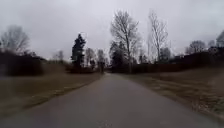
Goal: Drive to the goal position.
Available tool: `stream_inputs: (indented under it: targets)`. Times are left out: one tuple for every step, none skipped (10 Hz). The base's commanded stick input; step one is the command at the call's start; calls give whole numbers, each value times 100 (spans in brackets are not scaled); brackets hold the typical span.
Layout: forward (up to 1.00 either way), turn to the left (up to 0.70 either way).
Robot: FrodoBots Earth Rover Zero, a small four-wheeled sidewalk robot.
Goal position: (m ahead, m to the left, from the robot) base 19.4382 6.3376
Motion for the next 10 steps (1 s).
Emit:
stream_inputs:
  targets:
    - [100,0]
    - [100,0]
    - [100,0]
    - [100,0]
    - [100,0]
    - [100,0]
    - [100,0]
    - [100,0]
    - [100,0]
    - [100,0]
